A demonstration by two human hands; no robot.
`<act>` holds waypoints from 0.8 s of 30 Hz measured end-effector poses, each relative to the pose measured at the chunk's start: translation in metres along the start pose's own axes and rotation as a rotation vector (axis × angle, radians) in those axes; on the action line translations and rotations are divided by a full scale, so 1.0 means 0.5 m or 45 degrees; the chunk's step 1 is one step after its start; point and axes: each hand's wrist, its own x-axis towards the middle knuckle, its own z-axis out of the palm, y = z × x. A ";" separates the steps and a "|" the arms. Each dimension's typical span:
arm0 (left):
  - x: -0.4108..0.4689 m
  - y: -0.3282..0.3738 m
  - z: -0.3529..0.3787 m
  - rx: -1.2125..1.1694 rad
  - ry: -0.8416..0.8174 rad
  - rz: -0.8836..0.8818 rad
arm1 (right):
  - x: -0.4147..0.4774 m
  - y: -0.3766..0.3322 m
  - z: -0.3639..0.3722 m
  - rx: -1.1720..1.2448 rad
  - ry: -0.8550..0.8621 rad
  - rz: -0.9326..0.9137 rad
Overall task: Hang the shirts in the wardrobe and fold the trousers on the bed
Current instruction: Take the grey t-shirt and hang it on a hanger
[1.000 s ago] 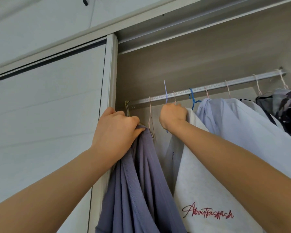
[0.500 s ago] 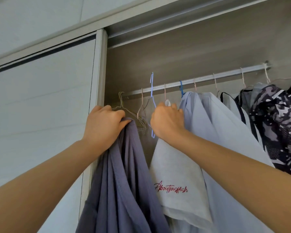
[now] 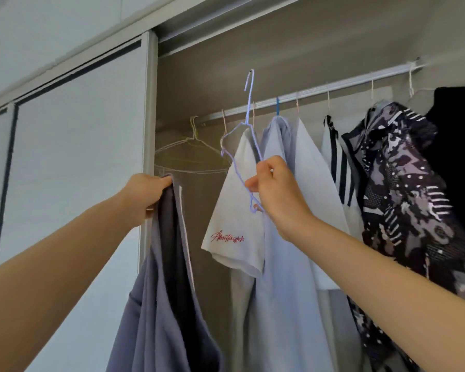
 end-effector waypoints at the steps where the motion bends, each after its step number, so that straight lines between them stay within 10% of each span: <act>1: -0.010 -0.003 -0.002 0.028 0.004 -0.030 | -0.012 0.001 -0.010 0.077 0.011 0.013; 24: -0.047 0.045 -0.026 0.216 -0.009 0.132 | 0.010 -0.044 -0.019 0.274 -0.023 0.020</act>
